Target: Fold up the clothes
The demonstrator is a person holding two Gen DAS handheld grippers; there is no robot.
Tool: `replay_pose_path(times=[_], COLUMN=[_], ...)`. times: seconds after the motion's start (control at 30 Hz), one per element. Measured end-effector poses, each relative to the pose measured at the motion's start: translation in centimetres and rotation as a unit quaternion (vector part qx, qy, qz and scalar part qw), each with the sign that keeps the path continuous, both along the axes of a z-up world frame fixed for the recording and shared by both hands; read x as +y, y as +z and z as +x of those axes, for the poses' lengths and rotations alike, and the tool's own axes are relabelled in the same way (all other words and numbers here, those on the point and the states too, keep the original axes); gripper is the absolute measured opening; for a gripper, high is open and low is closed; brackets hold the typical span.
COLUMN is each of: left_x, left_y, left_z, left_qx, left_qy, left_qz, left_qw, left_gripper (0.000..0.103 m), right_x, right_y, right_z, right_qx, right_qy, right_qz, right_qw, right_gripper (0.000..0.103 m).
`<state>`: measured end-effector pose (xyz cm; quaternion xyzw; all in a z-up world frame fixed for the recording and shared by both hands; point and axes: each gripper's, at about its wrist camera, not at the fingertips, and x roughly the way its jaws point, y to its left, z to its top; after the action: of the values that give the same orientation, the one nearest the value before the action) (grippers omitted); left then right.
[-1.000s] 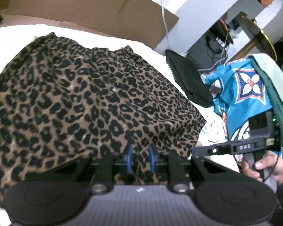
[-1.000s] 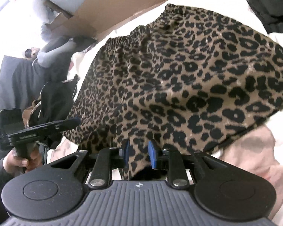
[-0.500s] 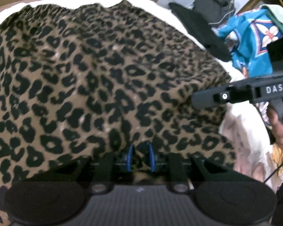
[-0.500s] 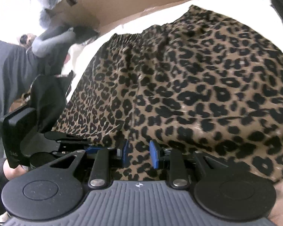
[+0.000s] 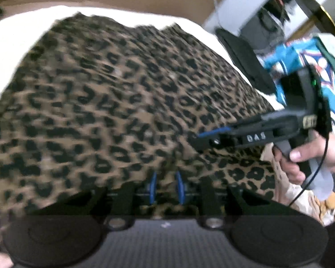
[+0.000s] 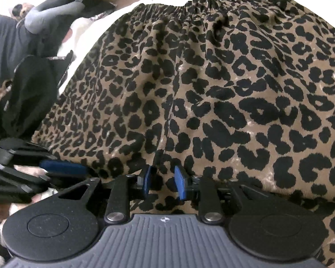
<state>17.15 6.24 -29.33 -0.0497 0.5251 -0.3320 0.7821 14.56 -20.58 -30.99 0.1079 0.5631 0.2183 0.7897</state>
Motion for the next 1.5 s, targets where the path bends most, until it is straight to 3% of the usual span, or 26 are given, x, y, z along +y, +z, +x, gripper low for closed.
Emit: replay_pose_path(times=[0.17, 0.27, 0.4, 0.67, 0.9, 1.2, 1.4, 1.5], left_x=[5.6, 9.6, 13.1, 15.1, 16.0, 16.2, 17.1, 18.3], left_y=[1.6, 2.5, 3.6, 3.0, 0.8, -1.4, -1.5, -1.7], left_z=[-0.3, -0.8, -1.3, -1.7, -2.0, -1.9, -2.4, -2.9], left_qx=[-0.021, -0.041, -0.063, -0.071, -0.045, -0.040, -0.029, -0.009], left_qy=[0.075, 0.132, 0.190, 0.213, 0.235, 0.246, 0.249, 0.278], left_qz=[0.015, 0.037, 0.065, 0.070, 0.059, 0.045, 0.012, -0.021], left_qw=[0.9969, 0.9897, 0.9775, 0.9719, 0.9692, 0.9674, 0.9681, 0.9603], left_gripper=[0.021, 0.022, 0.041, 0.045, 0.037, 0.035, 0.035, 0.025], right_x=[0.7, 1.7, 1.8, 1.2, 1.5, 1.7, 1.3, 1.3], right_y=[0.4, 0.9, 1.6, 3.3, 3.7, 3.2, 3.3, 3.3], right_z=[-0.4, -0.8, -1.2, -2.1, -2.6, -2.9, -2.9, -2.9], right_qx=[-0.004, -0.010, -0.009, -0.015, -0.016, -0.004, -0.002, -0.002], right_qy=[0.005, 0.023, 0.009, -0.040, -0.043, -0.040, -0.047, -0.047], right_qz=[-0.009, -0.010, -0.009, -0.012, -0.013, -0.009, -0.005, -0.006], right_qw=[1.000, 1.000, 1.000, 0.999, 0.999, 0.999, 0.999, 0.999], right_gripper=[0.029, 0.029, 0.029, 0.029, 0.029, 0.029, 0.029, 0.029])
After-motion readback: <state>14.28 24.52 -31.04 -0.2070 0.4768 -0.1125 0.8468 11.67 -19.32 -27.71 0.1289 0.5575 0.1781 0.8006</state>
